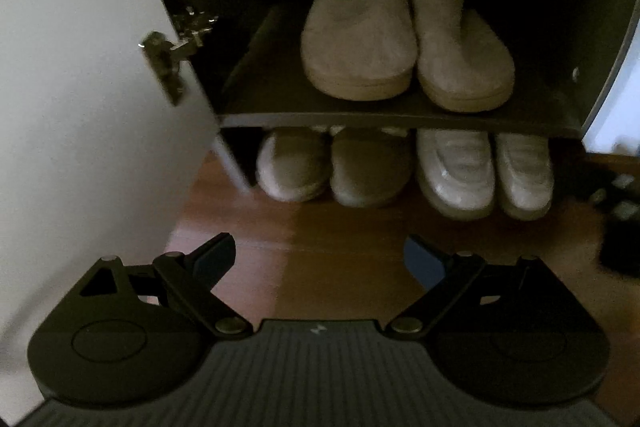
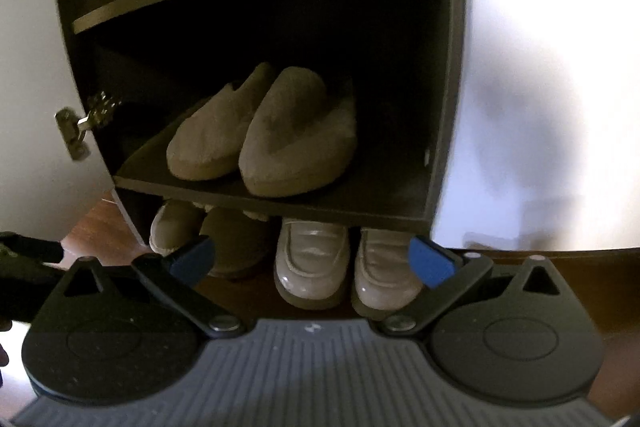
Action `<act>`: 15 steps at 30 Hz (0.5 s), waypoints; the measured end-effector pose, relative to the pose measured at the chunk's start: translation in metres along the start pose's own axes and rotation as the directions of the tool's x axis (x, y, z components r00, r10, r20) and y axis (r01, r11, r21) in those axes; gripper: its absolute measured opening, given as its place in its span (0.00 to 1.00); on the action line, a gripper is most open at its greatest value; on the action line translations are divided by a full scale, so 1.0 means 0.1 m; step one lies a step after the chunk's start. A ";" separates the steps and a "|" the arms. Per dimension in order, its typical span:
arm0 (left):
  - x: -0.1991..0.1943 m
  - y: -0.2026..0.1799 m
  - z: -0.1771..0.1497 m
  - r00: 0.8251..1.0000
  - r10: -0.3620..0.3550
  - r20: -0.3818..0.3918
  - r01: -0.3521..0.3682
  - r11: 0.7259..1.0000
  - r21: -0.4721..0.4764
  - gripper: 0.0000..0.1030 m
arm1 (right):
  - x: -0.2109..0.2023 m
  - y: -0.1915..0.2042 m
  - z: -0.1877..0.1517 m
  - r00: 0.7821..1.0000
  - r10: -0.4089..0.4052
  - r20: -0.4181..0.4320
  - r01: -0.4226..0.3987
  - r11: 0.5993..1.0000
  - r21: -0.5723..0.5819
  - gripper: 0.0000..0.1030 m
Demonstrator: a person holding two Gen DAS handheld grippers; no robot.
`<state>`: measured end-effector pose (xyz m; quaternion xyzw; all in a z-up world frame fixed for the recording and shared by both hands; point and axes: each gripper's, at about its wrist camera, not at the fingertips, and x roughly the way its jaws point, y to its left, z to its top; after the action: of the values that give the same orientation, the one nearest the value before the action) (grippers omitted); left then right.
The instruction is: Organize scattered shoes
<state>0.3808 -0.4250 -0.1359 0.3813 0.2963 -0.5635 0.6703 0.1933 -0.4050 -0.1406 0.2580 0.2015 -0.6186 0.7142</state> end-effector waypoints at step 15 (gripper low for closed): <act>-2.14 0.32 0.85 0.983 -0.024 -0.181 0.012 0.998 -0.062 0.91 | -1.79 0.34 1.66 0.981 -0.066 -0.185 0.070 0.997 0.015 0.99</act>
<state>0.3693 -0.3812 0.0921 0.4077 0.3766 -0.5231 0.6468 0.1938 -0.3649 0.1025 0.3146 0.2688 -0.6182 0.6683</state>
